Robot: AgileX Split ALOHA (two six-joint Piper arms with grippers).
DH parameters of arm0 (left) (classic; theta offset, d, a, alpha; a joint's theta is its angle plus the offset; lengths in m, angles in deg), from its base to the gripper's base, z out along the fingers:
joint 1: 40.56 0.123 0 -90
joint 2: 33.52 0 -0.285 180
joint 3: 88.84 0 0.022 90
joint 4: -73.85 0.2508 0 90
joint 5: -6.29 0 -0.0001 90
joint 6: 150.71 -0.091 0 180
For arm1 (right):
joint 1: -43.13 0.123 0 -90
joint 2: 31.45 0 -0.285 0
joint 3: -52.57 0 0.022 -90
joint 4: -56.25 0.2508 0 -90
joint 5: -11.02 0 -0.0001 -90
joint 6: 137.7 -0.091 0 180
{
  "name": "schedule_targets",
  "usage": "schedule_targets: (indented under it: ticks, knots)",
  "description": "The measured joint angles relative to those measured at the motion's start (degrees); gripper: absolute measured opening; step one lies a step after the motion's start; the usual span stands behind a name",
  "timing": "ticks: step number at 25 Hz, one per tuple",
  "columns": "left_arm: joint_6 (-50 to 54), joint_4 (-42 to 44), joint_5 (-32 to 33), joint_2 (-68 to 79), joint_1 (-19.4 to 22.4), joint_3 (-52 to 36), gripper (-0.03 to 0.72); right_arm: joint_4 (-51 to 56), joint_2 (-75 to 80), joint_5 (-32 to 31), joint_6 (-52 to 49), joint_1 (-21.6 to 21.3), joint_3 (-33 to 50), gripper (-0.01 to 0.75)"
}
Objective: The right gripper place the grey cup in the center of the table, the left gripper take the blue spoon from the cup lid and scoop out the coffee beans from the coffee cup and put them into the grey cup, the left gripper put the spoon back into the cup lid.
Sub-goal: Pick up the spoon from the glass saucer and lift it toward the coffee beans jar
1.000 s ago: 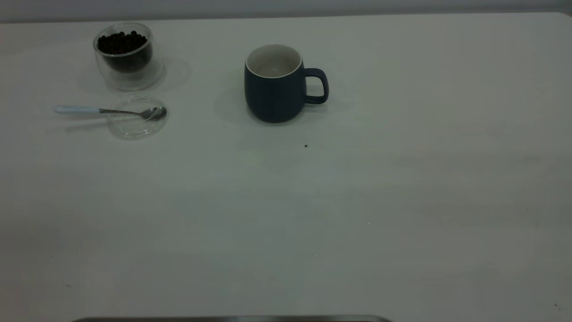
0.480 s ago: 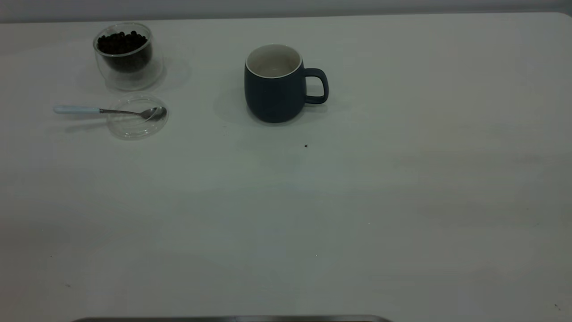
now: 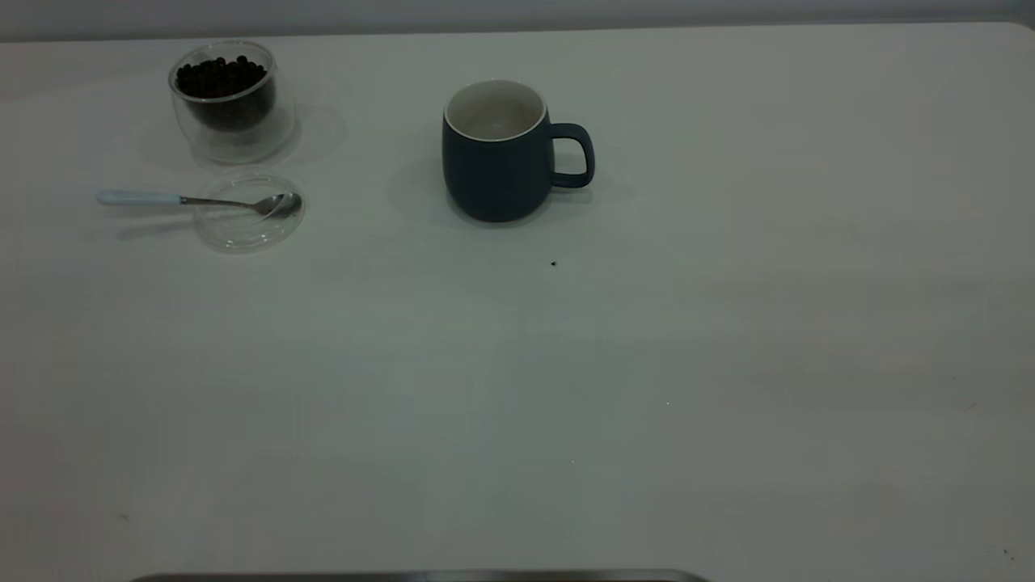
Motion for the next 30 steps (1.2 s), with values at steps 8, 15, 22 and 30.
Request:
schedule_targets:
  ticks: [8,15,22,30]
  knots:
    - [8.18,17.3,-3.72,29.36,0.98,16.71,0.194,0.0,0.0,0.0,0.0,0.0,0.0,0.458]
    - [-3.66,2.72,-11.17,48.14,16.07,31.44,0.194,0.0,0.0,0.0,0.0,0.0,0.0,0.458]
    - [-38.53,-38.43,-11.61,63.48,31.22,34.99,0.194,0.0,0.0,0.0,0.0,0.0,0.0,0.458]
    - [-55.04,-59.51,-12.68,79.65,32.63,35.38,0.206,0.0,0.0,0.0,0.0,0.0,0.0,0.458]
